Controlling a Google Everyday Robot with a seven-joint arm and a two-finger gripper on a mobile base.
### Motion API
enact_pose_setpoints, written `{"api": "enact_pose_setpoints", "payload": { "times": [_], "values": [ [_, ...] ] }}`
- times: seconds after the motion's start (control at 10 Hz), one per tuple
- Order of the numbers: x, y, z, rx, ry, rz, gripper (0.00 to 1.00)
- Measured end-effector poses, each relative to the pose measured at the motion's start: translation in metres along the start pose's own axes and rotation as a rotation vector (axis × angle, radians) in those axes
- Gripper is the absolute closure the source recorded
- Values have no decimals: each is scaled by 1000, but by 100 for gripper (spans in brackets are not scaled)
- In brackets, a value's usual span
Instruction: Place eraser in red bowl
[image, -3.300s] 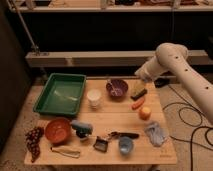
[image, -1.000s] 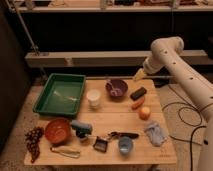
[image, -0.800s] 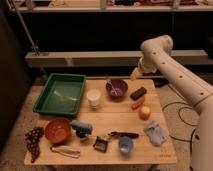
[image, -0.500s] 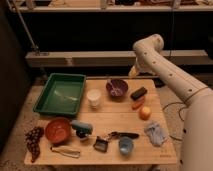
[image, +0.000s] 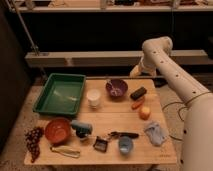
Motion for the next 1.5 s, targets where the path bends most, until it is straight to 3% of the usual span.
{"api": "enact_pose_setpoints", "payload": {
  "times": [0.2,0.3,0.5,0.8,1.5],
  "values": [
    [2,8,4,-47,-5,45,20],
    [2,12,13,-86,-16,106,20],
    [-4,27,39,-107,-41,230,20],
    [-2,33,59,-59,-78,330,20],
    [-9,47,112,-27,-142,432,20]
  ]
}}
